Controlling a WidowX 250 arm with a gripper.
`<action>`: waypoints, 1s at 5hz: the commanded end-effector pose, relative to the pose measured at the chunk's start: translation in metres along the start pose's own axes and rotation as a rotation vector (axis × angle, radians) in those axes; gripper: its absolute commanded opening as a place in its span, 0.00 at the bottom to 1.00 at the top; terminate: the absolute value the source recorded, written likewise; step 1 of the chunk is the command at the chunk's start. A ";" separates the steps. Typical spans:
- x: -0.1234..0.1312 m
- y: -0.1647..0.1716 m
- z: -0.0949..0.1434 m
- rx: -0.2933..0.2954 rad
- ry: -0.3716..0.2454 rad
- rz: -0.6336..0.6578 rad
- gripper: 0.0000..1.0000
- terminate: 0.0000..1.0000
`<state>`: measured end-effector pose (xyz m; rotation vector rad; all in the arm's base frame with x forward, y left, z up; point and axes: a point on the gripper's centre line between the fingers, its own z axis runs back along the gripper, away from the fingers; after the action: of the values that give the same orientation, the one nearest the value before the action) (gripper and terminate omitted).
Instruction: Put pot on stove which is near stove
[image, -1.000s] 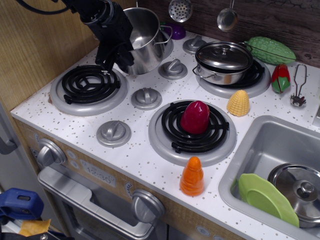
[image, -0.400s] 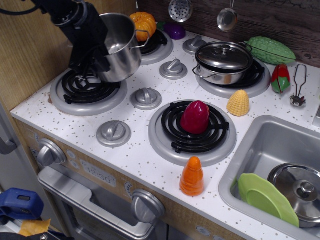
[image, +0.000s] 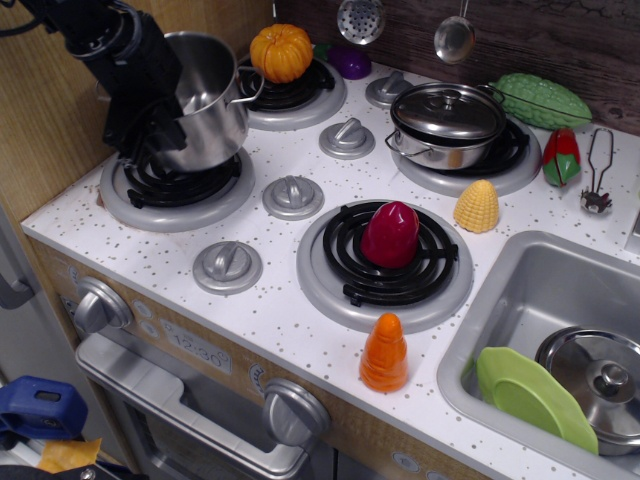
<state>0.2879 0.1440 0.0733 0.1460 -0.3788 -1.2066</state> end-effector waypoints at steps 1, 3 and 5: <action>-0.016 0.009 0.017 0.006 0.034 0.058 0.00 0.00; -0.016 0.004 0.009 0.019 0.018 0.038 1.00 0.00; -0.016 0.004 0.009 0.019 0.018 0.038 1.00 0.00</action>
<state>0.2825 0.1548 0.0675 0.1216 -0.3617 -1.1731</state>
